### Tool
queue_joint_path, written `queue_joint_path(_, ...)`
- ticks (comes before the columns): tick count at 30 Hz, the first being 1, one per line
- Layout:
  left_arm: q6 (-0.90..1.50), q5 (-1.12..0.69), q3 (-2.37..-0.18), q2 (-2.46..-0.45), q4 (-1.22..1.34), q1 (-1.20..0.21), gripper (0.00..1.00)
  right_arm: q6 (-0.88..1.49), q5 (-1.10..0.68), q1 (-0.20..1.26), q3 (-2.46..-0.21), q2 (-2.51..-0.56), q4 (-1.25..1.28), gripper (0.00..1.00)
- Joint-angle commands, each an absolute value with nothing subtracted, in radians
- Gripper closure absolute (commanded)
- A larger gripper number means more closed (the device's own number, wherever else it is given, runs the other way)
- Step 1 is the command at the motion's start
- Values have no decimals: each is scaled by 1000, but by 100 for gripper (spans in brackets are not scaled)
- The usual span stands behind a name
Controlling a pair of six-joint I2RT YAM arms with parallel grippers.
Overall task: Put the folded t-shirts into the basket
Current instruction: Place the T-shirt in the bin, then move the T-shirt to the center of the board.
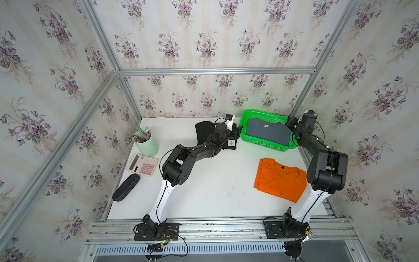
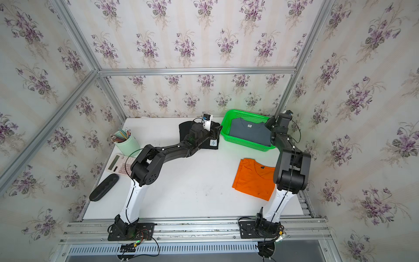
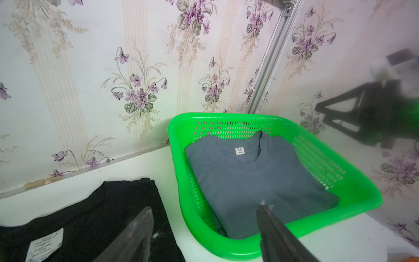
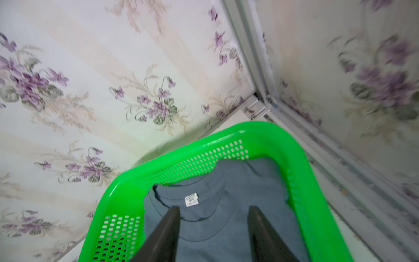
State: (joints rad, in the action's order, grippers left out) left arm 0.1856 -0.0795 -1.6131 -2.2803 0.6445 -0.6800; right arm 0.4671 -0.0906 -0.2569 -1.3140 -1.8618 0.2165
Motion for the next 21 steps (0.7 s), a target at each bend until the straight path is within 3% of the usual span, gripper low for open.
queue_joint_path(1, 188, -81, -1577, -2237, 658, -682, 27, 419, -32, -258, -1302, -1807, 180, 45)
queue_joint_path(9, 171, 81, -1475, -2074, 514, -672, 20, 427, -177, -171, -1247, -1677, 12, 46)
queue_joint_path(15, 316, 52, -1481, -2022, 178, -579, 20, 294, -94, 28, -1215, -1672, -84, 46)
queue_joint_path(19, 332, -53, -1552, -2080, -80, -485, 31, 292, -26, 104, -1173, -1667, -94, 48)
queue_joint_path(21, 306, -43, -1598, -2111, -205, -462, 31, 273, -15, 123, -1150, -1660, -73, 48)
